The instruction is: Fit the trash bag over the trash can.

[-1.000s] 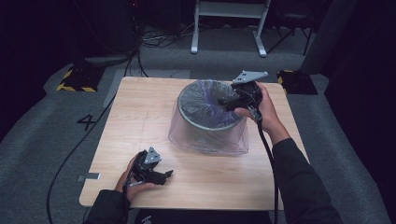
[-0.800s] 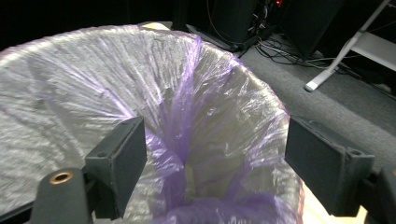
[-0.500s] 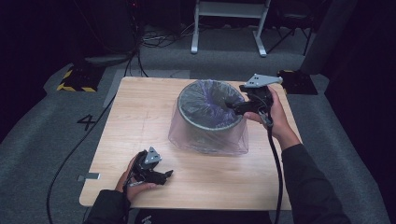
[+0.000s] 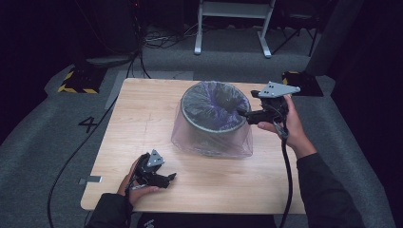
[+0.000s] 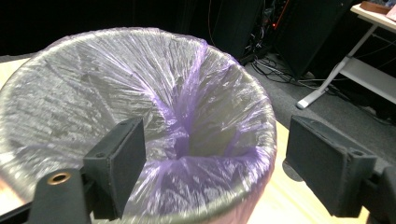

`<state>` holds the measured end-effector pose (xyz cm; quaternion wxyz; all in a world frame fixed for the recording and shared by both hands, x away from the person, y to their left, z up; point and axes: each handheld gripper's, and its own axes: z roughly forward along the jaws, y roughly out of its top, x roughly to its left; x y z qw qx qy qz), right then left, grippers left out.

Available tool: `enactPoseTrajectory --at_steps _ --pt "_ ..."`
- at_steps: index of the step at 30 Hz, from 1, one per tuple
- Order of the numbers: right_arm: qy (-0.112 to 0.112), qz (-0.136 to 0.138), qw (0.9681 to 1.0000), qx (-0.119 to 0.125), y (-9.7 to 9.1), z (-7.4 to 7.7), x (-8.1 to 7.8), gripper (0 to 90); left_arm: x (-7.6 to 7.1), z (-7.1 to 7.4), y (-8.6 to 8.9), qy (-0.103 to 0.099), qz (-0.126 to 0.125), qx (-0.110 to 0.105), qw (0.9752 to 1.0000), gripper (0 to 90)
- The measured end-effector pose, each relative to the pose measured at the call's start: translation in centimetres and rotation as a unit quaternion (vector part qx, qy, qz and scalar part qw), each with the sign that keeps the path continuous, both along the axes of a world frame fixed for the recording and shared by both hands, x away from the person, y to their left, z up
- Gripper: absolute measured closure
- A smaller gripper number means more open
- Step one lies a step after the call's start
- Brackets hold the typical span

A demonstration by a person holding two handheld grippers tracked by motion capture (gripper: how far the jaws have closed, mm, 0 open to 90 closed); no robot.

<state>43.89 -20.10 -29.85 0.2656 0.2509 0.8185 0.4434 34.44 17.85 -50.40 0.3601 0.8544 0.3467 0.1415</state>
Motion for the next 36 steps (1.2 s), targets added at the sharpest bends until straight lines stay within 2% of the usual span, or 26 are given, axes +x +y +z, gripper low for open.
enactPoseTrajectory --at_steps 12,14,22,24,36 --pt "-0.012 0.011 0.9996 -0.025 -1.1 -0.6 -2.2 19.6 0.0 0.0 0.0 0.000 0.000 0.000 1.0000 14.6" --pt "-0.016 0.015 0.9990 -0.038 -1.2 -0.9 -2.5 19.4 0.0 0.0 0.0 0.000 0.000 0.000 1.0000 14.6" --pt "-0.013 0.022 0.9985 -0.049 -1.7 -1.3 -3.3 19.3 0.0 0.0 0.0 0.001 0.000 0.001 1.0000 14.6" --pt "-0.012 0.021 0.9978 -0.061 -1.8 -1.8 -3.5 19.0 0.0 0.0 0.0 0.001 0.000 0.000 1.0000 14.6" --pt "0.001 0.021 0.9970 -0.074 -2.3 -3.5 -3.9 19.1 0.0 0.0 0.0 0.000 0.000 0.000 1.0000 14.6"
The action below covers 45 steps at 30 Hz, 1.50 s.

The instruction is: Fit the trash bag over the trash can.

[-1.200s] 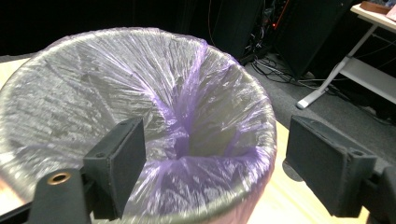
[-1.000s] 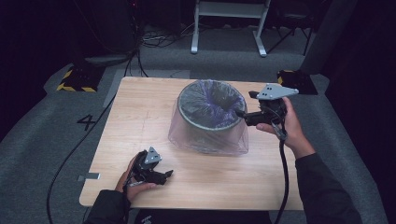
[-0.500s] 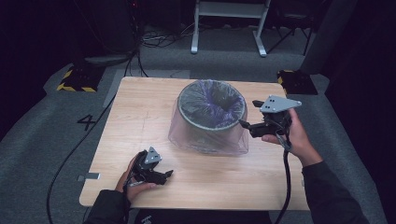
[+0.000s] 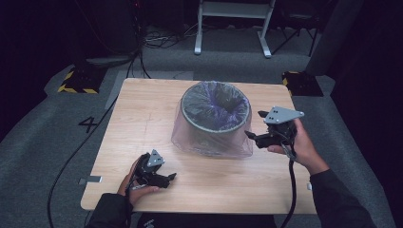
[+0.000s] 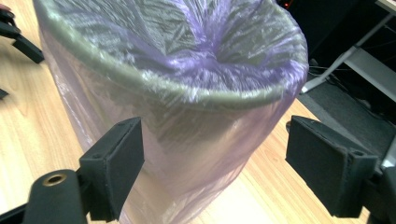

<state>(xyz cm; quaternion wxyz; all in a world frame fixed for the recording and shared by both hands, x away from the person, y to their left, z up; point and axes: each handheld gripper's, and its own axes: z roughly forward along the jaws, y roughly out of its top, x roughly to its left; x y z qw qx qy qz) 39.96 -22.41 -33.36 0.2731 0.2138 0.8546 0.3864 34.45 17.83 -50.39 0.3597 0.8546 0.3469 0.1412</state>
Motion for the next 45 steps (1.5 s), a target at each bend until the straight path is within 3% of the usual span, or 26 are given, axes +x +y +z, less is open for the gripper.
enactPoseTrajectory --at_steps 18,33,45 --pt "0.021 0.008 0.9997 -0.011 -0.3 -2.6 -1.4 19.1 0.0 0.0 0.0 0.000 0.000 0.000 1.0000 14.6" --pt "0.054 0.002 0.9974 -0.047 -1.3 -7.3 -2.8 19.1 0.0 0.0 0.0 0.000 0.000 0.000 1.0000 14.6" --pt "0.078 0.001 0.9938 -0.079 -2.5 -10.8 -3.5 19.1 0.0 0.0 0.0 0.000 0.000 0.000 1.0000 14.6"
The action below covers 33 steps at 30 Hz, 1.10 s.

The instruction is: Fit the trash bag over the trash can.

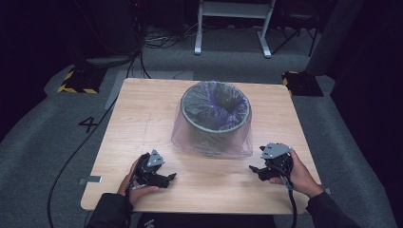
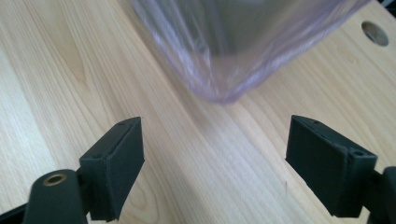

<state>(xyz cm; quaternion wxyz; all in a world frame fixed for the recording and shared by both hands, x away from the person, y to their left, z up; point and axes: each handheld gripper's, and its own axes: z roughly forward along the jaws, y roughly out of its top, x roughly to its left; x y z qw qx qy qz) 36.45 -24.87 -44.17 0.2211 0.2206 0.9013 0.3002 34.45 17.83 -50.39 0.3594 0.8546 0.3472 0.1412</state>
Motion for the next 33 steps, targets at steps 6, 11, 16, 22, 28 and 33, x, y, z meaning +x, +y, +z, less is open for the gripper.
enactPoseTrajectory --at_steps 6,11,16,22,28,33 --pt "0.006 -0.014 0.9999 -0.006 -0.8 -1.5 -0.1 19.2 0.0 0.0 0.0 0.000 0.000 0.000 1.0000 14.6" --pt "0.016 -0.034 0.9993 0.005 -2.0 -2.8 -0.4 19.3 0.0 0.0 0.0 0.000 0.000 0.000 1.0000 14.6" --pt "0.021 -0.043 0.9987 0.017 -2.8 -3.5 -0.6 19.2 0.0 0.0 0.0 0.000 0.000 -0.001 1.0000 14.6" --pt "0.038 -0.074 0.9955 0.045 -4.7 -5.0 -0.7 18.5 0.0 0.0 0.0 0.000 0.000 -0.001 1.0000 14.6" --pt "0.051 -0.111 0.9860 0.113 -7.2 -6.0 -1.3 17.9 0.0 0.0 0.0 -0.001 -0.002 0.001 1.0000 14.6" --pt "0.062 -0.130 0.9813 0.127 -8.3 -6.2 -1.6 16.6 0.1 0.0 0.0 -0.002 -0.004 0.002 1.0000 14.6"
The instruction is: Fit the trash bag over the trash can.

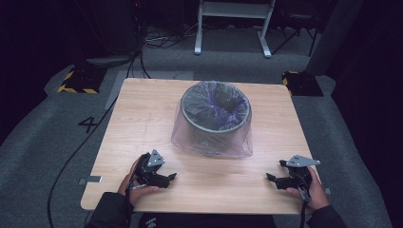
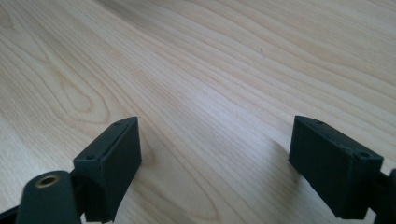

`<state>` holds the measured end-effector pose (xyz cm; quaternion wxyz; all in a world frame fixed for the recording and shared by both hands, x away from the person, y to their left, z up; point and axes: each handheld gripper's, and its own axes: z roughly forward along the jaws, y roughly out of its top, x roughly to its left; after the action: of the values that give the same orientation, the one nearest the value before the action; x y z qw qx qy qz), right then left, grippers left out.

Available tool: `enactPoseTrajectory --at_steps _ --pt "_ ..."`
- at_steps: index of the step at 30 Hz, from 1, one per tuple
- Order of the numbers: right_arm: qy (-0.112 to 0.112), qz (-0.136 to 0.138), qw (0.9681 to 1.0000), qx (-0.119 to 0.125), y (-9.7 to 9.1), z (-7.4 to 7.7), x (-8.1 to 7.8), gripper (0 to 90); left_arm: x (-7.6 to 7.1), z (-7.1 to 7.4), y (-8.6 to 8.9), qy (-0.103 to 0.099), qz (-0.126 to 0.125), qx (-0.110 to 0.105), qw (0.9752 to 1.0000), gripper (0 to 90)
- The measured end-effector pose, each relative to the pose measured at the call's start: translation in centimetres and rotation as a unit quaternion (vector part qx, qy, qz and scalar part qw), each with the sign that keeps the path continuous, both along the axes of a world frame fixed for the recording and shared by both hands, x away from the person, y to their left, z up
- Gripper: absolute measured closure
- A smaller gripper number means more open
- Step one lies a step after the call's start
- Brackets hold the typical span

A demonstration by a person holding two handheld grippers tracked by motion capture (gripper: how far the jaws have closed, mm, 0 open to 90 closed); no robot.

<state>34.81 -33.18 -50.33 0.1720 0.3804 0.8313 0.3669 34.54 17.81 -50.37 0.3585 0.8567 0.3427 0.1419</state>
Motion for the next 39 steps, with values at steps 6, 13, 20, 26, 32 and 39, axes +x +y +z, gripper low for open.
enactPoseTrajectory --at_steps 6,13,20,26,32,39 --pt "0.002 -0.009 1.0000 0.000 -0.66 -0.02 -0.13 14.4 -0.01 -0.01 -0.01 -0.001 0.000 0.000 1.0000 14.6" --pt "0.003 -0.010 0.9999 0.000 -0.65 -0.03 -0.08 13.9 -0.08 -0.01 -0.03 0.001 0.002 -0.001 1.0000 14.6" --pt "0.003 -0.011 0.9999 -0.002 -0.59 -0.04 0.08 12.3 0.01 -0.02 -0.03 0.000 -0.001 -0.002 1.0000 14.5" --pt "0.003 -0.011 0.9999 -0.002 -0.59 -0.04 0.08 12.3 0.11 -0.03 -0.09 0.000 -0.005 -0.002 1.0000 14.3" --pt "0.003 -0.011 0.9999 -0.002 -0.59 -0.04 0.08 12.3 0.13 -0.03 -0.08 0.001 -0.006 -0.002 1.0000 14.3" --pt "0.003 -0.011 0.9999 -0.002 -0.59 -0.04 0.08 12.3 0.14 -0.03 -0.09 0.001 -0.006 -0.003 1.0000 14.3"
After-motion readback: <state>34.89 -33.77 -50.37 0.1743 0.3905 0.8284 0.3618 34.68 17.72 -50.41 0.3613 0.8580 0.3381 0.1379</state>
